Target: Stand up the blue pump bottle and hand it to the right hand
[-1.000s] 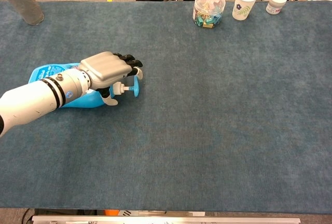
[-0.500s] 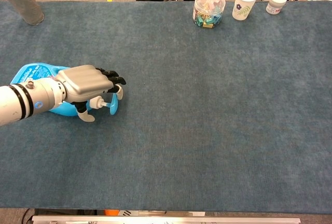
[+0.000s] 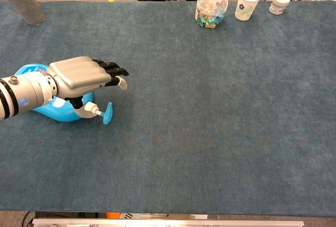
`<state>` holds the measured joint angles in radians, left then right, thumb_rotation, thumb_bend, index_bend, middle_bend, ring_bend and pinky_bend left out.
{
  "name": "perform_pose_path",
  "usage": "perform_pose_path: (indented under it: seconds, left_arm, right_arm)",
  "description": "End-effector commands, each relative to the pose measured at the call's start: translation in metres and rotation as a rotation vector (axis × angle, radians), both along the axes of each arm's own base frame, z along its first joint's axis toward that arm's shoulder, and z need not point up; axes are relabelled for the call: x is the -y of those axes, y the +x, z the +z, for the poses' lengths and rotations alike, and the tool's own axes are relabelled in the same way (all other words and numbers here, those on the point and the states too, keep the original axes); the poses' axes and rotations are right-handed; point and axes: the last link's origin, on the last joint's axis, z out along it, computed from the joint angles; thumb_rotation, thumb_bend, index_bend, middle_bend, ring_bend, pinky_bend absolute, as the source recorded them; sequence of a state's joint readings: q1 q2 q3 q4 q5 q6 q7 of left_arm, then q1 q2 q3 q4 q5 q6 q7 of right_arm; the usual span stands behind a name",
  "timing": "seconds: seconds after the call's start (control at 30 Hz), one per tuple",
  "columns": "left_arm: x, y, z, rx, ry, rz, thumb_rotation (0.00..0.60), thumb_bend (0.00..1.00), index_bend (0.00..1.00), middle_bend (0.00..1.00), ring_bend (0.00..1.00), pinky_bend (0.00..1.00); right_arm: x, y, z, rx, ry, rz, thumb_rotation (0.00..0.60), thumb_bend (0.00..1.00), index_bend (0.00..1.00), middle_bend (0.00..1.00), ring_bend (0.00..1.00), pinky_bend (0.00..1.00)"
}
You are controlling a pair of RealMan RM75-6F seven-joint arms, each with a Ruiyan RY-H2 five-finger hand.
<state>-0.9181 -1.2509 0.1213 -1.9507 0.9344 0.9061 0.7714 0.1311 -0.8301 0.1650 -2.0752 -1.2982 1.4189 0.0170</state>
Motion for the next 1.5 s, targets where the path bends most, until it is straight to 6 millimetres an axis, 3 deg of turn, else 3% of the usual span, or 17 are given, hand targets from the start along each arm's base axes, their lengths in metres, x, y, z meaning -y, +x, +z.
perform_pose_path:
  seconds: [0.03, 0.33, 0.73, 1.1, 1.5]
  left_arm:
    - [-0.003, -0.010, -0.005, -0.001, 0.020, 0.029, 0.600, 0.18, 0.16, 0.04, 0.00, 0.15]
    - [0.004, -0.036, -0.008, -0.058, 0.063, 0.064, 0.600, 0.18, 0.18, 0.04, 0.00, 0.15]
    - [0.022, -0.042, -0.017, -0.032, 0.067, 0.045, 0.600, 0.18, 0.26, 0.04, 0.00, 0.15]
    - [0.019, -0.039, -0.031, -0.016, 0.070, 0.038, 0.600, 0.18, 0.35, 0.05, 0.00, 0.15]
    - [0.010, -0.051, -0.045, -0.014, 0.086, 0.083, 0.600, 0.20, 0.44, 0.09, 0.00, 0.15]
  right_arm:
    - [0.000, 0.000, 0.000, 0.000, 0.001, -0.002, 0.600, 0.20, 0.25, 0.30, 0.21, 0.27]
    - [0.001, -0.001, -0.002, 0.005, 0.014, -0.004, 0.600, 0.20, 0.25, 0.30, 0.21, 0.27]
    - [-0.001, 0.001, 0.000, 0.012, 0.009, 0.000, 0.600, 0.20, 0.25, 0.30, 0.21, 0.27]
    - [-0.005, 0.000, 0.004, 0.020, 0.003, -0.010, 0.600, 0.20, 0.25, 0.30, 0.21, 0.27]
    - [-0.008, -0.002, 0.008, 0.023, -0.001, -0.023, 0.600, 0.19, 0.25, 0.30, 0.21, 0.27]
